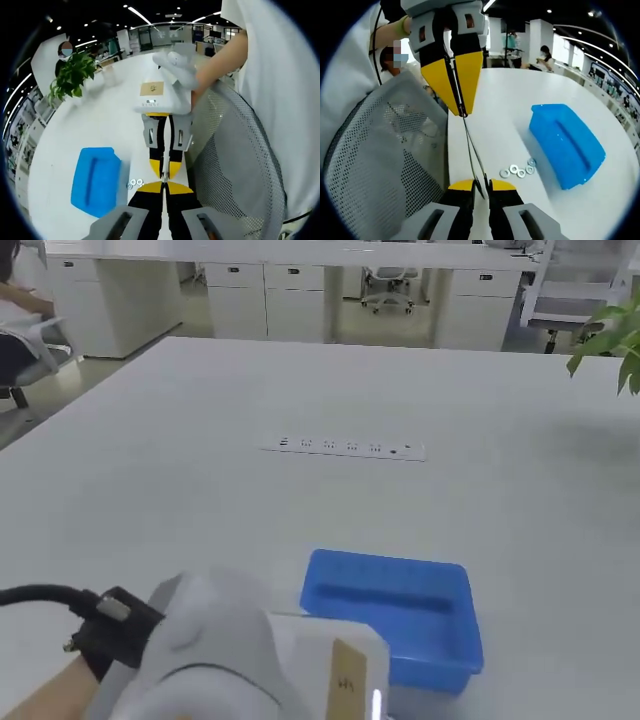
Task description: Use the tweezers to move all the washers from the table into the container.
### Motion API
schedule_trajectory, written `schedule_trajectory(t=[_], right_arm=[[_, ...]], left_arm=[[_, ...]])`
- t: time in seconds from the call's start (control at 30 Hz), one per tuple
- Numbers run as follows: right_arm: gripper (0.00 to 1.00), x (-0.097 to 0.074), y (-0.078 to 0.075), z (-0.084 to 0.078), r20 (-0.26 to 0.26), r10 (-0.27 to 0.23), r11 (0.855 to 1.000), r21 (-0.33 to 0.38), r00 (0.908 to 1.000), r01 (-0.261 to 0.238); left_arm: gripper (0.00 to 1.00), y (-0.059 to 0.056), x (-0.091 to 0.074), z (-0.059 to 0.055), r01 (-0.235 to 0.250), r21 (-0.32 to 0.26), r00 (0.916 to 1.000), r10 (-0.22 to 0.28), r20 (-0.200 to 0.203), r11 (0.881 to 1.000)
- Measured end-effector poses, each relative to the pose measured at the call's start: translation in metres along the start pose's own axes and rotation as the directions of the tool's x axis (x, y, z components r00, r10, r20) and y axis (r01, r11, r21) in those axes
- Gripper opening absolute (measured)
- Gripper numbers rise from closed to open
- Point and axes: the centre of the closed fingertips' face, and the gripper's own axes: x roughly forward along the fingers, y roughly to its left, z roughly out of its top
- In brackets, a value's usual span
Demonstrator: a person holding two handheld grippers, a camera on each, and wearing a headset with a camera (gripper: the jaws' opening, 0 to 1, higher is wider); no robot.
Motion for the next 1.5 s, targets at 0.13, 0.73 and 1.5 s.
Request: schedule_trajectory(t=[0.13,0.73,1.5], right_arm=[[0.07,0.004,-0.009,0.010,0.024,-0.013,1.000,-0.002,0.9996,0.013],[0.08,0.014,-0.026,0.019,0.087,-0.016,0.996,0.089,0.9961,0.008],[0.12,0.000,-0.031,0.054,0.178,-0.040,0.993,0.117,0.9833,0.019]], left_arm=[[0.00,0.008,-0.005,0.000,-0.010,0.006,0.9999,0.011,-0.011,1.000],[0.00,0.028,-0.001,0.009,0.018,0.029,0.9991,-0.017,-0.038,0.999],[0.00,0.036,0.001,0.004,0.114,-0.101,0.9930,-0.117,-0.019,0.988]])
